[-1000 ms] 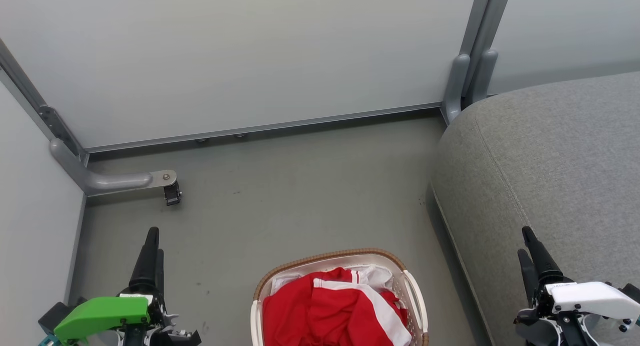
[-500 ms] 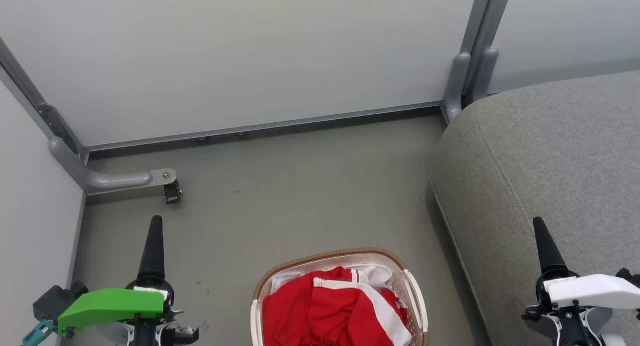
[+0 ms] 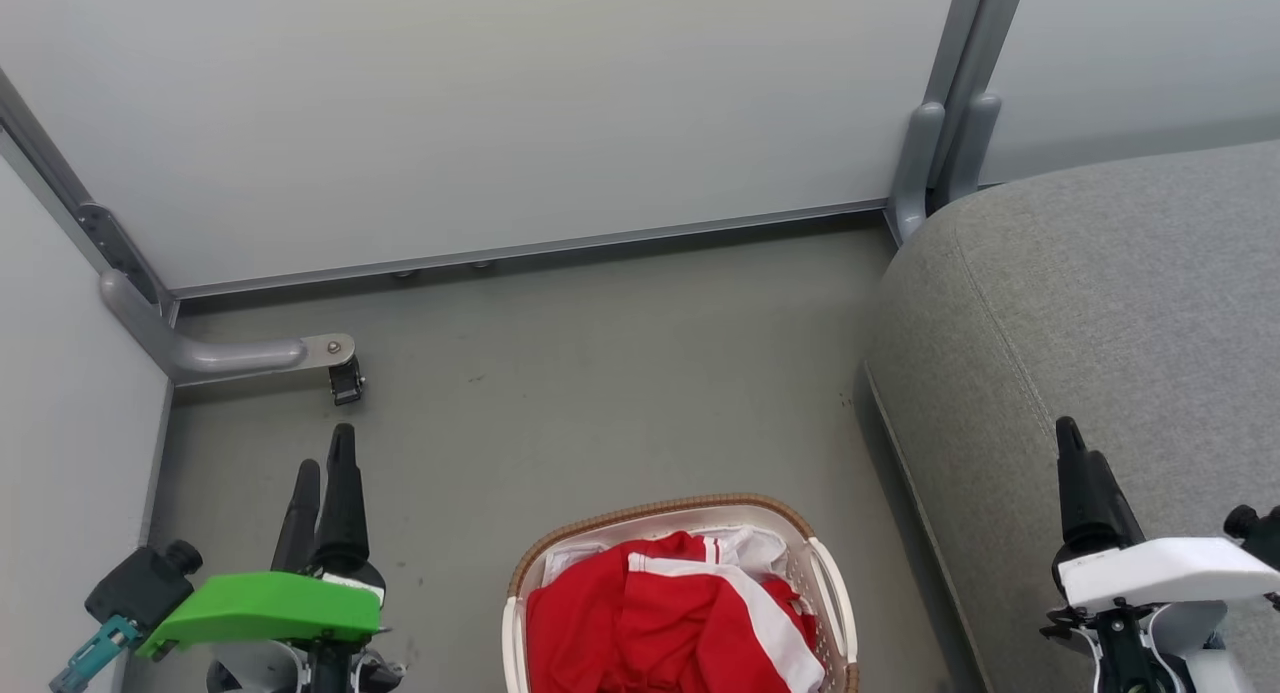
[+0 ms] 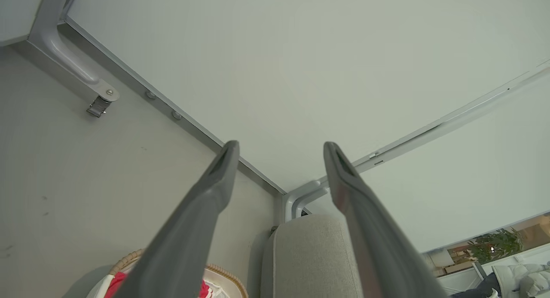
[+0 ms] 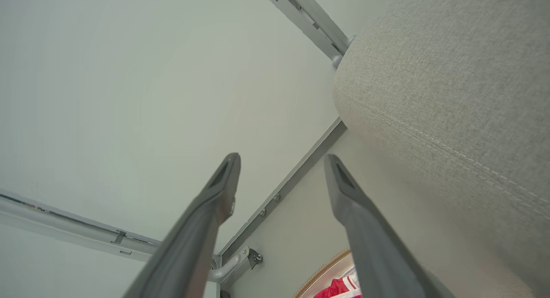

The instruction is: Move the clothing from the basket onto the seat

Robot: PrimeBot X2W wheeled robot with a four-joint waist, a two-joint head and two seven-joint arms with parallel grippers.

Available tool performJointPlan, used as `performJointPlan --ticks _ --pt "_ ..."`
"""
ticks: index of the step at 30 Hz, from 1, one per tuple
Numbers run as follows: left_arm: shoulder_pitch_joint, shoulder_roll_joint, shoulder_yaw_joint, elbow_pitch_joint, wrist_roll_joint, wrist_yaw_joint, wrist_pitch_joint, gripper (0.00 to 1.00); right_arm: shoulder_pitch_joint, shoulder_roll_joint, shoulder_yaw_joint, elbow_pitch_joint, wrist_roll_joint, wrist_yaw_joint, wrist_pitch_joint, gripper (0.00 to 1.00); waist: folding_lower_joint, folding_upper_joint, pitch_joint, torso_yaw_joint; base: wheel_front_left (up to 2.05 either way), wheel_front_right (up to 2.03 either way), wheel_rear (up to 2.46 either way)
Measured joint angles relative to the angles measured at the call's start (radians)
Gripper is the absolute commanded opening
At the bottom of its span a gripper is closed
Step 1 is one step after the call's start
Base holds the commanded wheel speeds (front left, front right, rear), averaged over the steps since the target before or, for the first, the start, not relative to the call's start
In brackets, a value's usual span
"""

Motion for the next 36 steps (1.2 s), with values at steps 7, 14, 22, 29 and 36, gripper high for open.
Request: performJointPlan --ticks 7,14,22,29,36 --pt "0.009 0.000 -0.021 0.000 0.101 0.018 -0.024 1.00 0.007 -0.001 0.025 -0.018 -0.139 0.000 -0.023 1.00 0.0000 0.0000 0.002 0.003 0.00 0.00 0.00" --pt "0.011 0.000 -0.045 0.002 0.232 0.023 -0.044 1.00 0.016 -0.002 0.030 -0.018 -0.231 0.000 -0.043 1.00 0.0000 0.0000 0.003 0.005 0.00 0.00 0.00" --pt "0.019 0.001 -0.065 0.005 0.338 0.032 -0.066 1.00 0.020 -0.002 0.030 -0.014 -0.323 0.000 -0.064 1.00 0.0000 0.0000 0.003 0.008 0.00 0.00 0.00" --pt "0.024 0.001 -0.073 0.011 0.409 0.034 -0.082 1.00 0.020 -0.003 0.034 -0.012 -0.404 0.000 -0.081 1.00 0.0000 0.0000 0.004 0.011 0.00 0.00 0.00" --pt "0.030 0.001 -0.077 0.016 0.479 0.034 -0.101 1.00 0.020 -0.004 0.044 -0.008 -0.481 0.000 -0.099 1.00 0.0000 0.0000 0.007 0.012 0.00 0.00 0.00"
